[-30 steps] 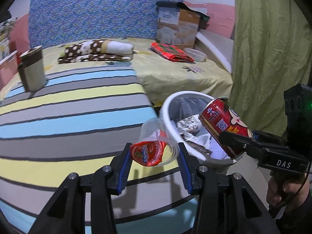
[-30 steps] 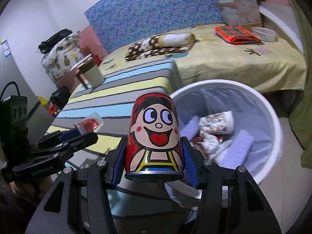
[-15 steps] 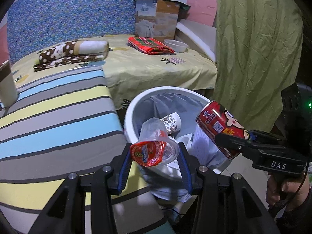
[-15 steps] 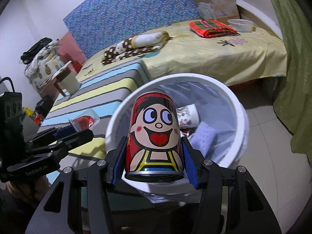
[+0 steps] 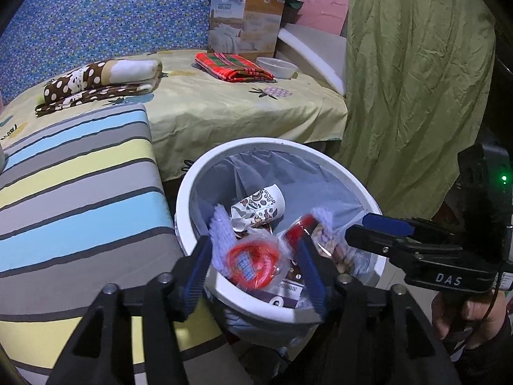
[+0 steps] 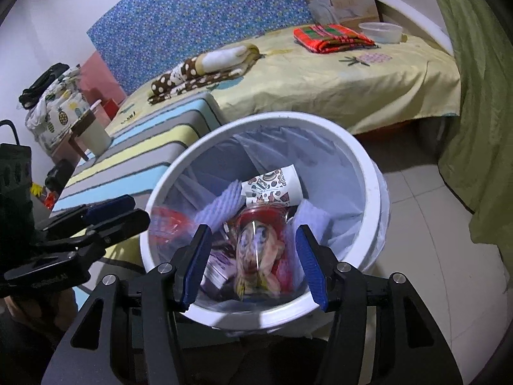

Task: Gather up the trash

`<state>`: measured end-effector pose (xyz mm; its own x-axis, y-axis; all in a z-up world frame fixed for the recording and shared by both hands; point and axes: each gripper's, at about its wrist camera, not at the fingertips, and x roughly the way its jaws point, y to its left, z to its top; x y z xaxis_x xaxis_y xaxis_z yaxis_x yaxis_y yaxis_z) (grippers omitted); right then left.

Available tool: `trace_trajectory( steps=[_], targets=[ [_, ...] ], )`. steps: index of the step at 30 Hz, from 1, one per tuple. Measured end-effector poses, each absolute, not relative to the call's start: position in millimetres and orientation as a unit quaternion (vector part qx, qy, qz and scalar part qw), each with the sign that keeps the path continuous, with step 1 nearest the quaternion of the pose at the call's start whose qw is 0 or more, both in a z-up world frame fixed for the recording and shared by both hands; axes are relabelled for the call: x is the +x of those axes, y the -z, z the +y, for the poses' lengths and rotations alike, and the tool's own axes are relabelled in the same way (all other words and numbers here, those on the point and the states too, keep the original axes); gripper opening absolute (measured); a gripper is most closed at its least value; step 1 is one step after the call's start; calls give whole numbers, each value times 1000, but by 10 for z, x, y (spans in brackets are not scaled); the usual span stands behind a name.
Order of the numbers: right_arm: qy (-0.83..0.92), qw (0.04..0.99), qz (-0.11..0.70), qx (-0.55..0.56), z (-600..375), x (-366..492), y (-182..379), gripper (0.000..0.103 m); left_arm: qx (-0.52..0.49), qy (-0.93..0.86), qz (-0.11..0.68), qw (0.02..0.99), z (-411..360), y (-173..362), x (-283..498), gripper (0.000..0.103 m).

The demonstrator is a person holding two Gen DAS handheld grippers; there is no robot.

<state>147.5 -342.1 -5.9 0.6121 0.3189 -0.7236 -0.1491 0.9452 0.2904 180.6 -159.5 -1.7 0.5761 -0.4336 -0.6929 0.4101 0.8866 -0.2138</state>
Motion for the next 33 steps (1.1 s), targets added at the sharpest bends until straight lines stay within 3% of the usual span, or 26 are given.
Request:
trace_trajectory(
  steps=[33],
  targets=[
    [-134, 919, 368, 46, -3037, 612, -312, 58, -14, 182, 345, 920, -1232, -305, 798, 59]
  ],
)
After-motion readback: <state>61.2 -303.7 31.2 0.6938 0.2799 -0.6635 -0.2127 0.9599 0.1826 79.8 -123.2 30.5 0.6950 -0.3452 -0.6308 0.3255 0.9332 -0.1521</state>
